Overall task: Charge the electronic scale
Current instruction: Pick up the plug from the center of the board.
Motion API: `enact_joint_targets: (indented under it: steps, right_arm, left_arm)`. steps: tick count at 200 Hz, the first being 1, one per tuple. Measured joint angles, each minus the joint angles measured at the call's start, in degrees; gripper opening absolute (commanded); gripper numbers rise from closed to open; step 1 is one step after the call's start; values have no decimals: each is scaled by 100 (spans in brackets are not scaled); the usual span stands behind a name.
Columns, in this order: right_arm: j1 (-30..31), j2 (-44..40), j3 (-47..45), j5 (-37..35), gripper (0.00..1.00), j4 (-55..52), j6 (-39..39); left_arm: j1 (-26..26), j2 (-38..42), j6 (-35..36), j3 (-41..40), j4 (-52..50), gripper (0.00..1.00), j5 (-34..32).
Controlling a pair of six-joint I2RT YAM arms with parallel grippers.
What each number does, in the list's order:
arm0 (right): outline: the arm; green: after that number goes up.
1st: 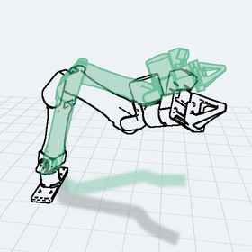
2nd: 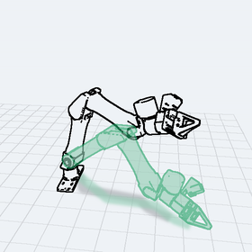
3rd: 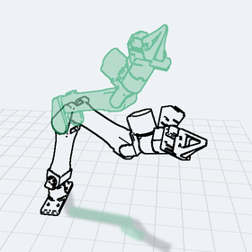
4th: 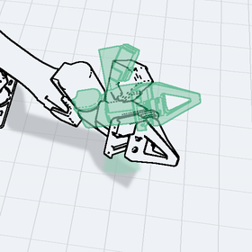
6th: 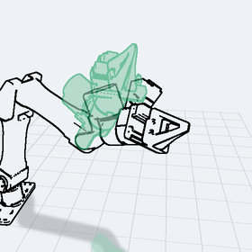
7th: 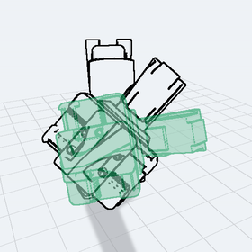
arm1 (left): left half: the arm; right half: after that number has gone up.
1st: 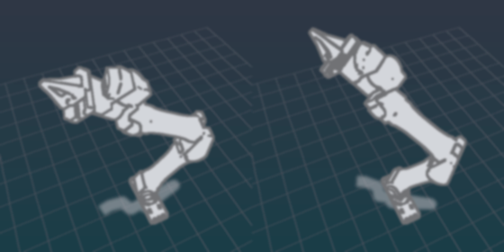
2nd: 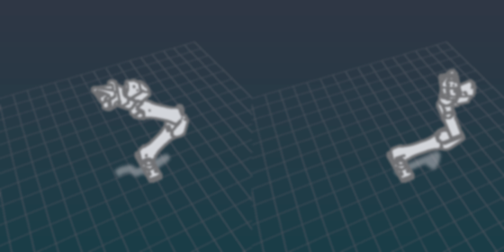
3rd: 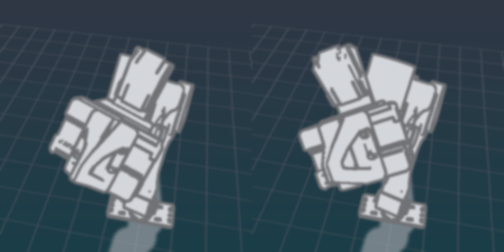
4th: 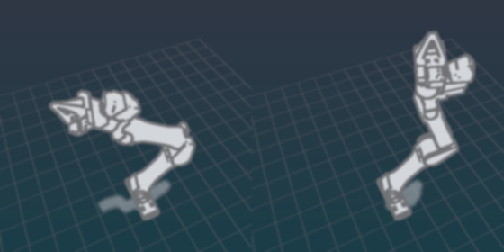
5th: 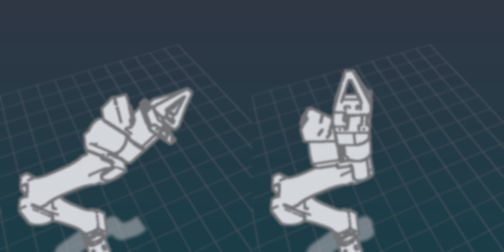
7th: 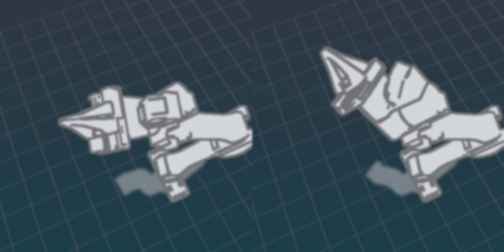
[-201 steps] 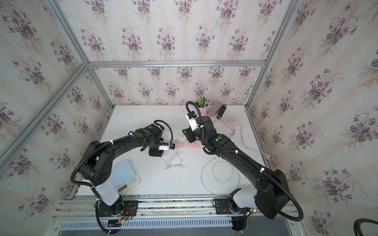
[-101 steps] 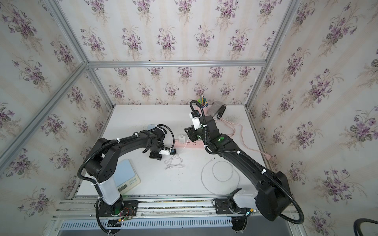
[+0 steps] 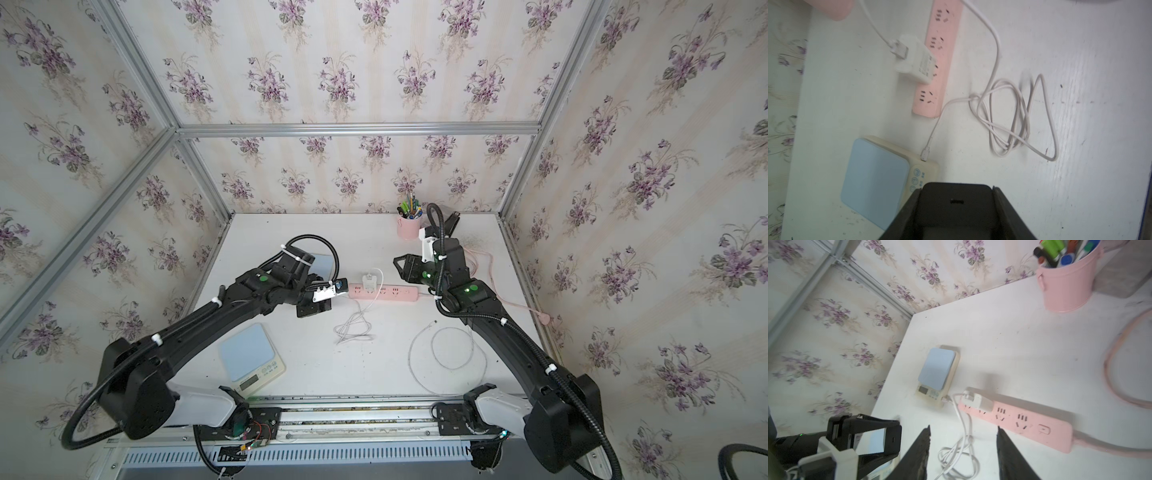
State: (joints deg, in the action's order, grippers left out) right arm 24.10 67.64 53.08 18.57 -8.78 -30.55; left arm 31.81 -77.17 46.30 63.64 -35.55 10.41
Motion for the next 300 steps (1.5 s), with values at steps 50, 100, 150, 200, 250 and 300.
enact_joint_targets:
  steps: [50, 100, 150, 200, 250, 300]
  right_arm:
    - [765, 177, 7, 1143, 61, 234, -706]
    - [1283, 448, 96, 1849, 67, 509, -977]
    - [1488, 562, 380, 1921, 70, 195, -837]
    - [1665, 1056, 1036, 1663, 53, -619, -197]
    - [1670, 1300, 1320, 1565, 10, -1073, 33]
    - [1670, 1370, 1648, 1504, 0, -1486, 516]
  left_arm:
    - [466, 848, -1432, -450, 1272, 39, 570]
    - [804, 824, -1947, -424, 1845, 39, 704]
    - [949, 780, -1982, -398, 1917, 39, 616]
    - [1027, 627, -1932, -269, 1665, 40, 461]
    - [1064, 597, -1797, -212, 1537, 41, 273]
    - [1060, 717, -1843, -192, 1626, 99, 149]
